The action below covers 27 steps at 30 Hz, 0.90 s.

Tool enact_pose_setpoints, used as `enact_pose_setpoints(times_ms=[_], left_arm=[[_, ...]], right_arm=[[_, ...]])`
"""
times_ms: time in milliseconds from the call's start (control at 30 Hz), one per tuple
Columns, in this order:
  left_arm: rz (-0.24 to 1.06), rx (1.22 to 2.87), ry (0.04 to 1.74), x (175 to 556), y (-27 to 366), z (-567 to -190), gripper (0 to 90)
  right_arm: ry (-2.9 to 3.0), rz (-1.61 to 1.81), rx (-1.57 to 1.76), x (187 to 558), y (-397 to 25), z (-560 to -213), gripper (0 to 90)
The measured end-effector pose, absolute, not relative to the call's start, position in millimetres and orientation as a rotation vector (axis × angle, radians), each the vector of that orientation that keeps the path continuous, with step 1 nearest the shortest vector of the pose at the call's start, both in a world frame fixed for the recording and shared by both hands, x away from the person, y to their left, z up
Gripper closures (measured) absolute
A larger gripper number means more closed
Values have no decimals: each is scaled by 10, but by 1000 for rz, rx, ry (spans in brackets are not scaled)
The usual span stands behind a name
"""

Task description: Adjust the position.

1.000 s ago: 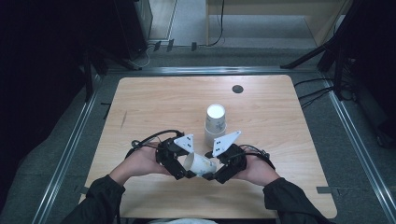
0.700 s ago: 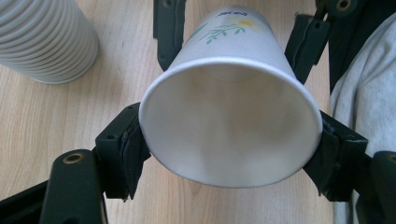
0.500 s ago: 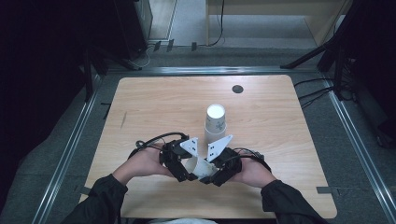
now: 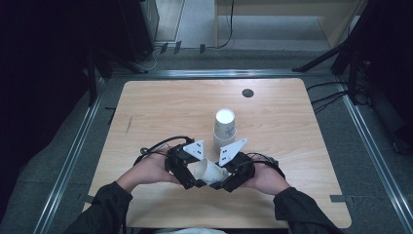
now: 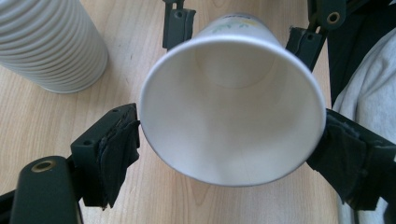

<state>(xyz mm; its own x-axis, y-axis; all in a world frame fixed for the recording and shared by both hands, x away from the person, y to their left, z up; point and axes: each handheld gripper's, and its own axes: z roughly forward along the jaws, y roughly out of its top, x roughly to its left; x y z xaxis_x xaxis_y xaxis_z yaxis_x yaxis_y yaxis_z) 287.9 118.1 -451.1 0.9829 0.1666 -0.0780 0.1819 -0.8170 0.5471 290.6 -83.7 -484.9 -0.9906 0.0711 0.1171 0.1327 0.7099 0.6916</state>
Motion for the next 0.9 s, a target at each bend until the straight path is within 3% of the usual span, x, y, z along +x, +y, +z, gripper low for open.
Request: enact_pose_setpoints(times_ms=[900], left_arm=[[-69,2328,441,2911,1604,-4503,136]], right_arm=[[-2771,-1330,-238,3092,-1085,-4560,333]])
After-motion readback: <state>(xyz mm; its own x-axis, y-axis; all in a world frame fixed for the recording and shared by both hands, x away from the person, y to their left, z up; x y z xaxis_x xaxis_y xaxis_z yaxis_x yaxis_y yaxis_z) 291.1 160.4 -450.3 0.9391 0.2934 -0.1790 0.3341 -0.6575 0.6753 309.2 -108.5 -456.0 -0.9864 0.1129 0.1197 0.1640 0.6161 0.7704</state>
